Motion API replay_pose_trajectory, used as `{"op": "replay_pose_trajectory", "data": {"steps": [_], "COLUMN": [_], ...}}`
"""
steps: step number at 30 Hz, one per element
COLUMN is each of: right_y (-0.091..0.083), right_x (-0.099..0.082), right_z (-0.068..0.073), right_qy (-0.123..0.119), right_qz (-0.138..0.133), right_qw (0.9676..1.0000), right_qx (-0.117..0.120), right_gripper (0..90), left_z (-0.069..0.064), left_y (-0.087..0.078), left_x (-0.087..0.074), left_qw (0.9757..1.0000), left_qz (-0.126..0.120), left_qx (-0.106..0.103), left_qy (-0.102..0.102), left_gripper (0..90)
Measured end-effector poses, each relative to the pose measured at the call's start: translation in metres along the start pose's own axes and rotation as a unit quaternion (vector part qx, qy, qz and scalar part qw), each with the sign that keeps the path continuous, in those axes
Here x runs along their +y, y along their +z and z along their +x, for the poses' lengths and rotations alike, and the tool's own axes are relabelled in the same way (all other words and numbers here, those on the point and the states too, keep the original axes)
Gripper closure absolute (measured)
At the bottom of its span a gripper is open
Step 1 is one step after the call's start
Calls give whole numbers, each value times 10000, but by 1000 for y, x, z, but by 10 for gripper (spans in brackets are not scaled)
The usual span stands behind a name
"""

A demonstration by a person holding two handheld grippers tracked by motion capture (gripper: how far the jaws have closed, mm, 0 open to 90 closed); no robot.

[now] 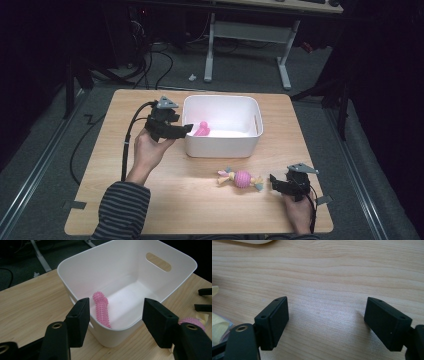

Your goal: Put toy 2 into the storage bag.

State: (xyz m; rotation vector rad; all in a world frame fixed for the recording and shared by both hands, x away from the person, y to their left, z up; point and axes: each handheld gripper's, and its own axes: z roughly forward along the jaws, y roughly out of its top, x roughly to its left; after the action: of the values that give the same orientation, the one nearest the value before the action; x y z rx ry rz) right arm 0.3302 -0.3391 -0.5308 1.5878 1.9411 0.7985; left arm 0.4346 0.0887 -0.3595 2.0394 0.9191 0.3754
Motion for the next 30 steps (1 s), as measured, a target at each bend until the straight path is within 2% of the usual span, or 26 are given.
{"op": "replay_pose_trajectory", "data": {"steps": [13, 18, 30], "right_y": [0, 0, 0], "right_x": [0, 0, 0], "right_z": [0, 0, 0], "right_qy": [-5, -3, 0], "right_qz": [0, -4, -1], "right_qw": [10000, 10000, 10000], "right_qx": [-2, 3, 6], "right_gripper": [199, 200, 200], "left_z": [13, 19, 22], "left_y": [-13, -17, -28], "left_x": [-33, -51, -77], "left_qw": [9995, 9987, 9979], "left_qz": [-103, -154, -159], "left_qx": [111, 135, 319], "left_qy": [-260, -457, -548], "left_gripper": [391, 383, 363]}}
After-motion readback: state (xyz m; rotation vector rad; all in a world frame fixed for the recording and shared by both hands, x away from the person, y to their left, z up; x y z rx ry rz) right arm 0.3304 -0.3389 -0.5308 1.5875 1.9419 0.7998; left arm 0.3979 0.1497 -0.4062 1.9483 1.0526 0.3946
